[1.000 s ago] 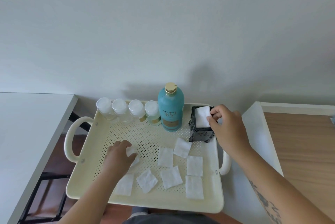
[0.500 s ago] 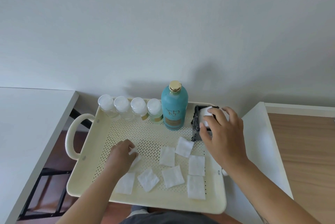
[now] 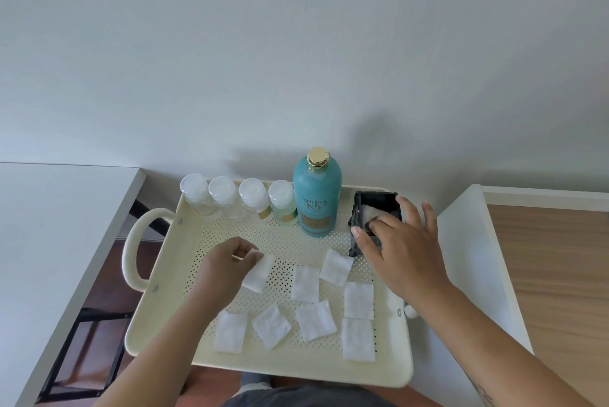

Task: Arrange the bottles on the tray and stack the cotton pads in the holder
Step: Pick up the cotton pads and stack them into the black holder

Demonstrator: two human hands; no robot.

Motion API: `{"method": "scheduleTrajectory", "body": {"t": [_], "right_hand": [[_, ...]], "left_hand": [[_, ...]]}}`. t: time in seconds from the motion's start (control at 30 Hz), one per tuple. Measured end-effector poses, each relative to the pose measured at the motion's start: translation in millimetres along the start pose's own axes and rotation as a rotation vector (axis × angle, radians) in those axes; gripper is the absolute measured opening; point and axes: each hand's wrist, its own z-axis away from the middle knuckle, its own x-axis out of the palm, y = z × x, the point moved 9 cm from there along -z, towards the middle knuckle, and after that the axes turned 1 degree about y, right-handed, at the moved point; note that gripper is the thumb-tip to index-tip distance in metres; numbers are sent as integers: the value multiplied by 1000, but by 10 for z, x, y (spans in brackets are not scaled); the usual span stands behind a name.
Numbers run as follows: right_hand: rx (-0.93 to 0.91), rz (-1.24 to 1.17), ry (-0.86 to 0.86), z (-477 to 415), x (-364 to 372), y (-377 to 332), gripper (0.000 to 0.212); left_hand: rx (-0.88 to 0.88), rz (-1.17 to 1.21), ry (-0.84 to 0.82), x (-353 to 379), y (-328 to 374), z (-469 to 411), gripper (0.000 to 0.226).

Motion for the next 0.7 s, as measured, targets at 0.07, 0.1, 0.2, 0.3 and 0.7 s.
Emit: {"method": "scheduleTrajectory", "body": {"t": [0.07,0.1,0.2,0.3,0.7], "right_hand": [[4,-6,-31,-10,28,6,63],[2,-9,-27,-10,18,6,62],[-13,-105,120,27,-191,-36,44],[22,-378,293,128,-463,-86,28],[445,-1252,-148,262,-110,-76,8]], "left_hand": [[-25,146,-24,31,140,30,12],[-26,223,-40,55,227,51,10],[1,404,-98,130,532,126,6],[33,513,-131,209,813,215,7],[2,657,-324,675,1217,371,36]]}}
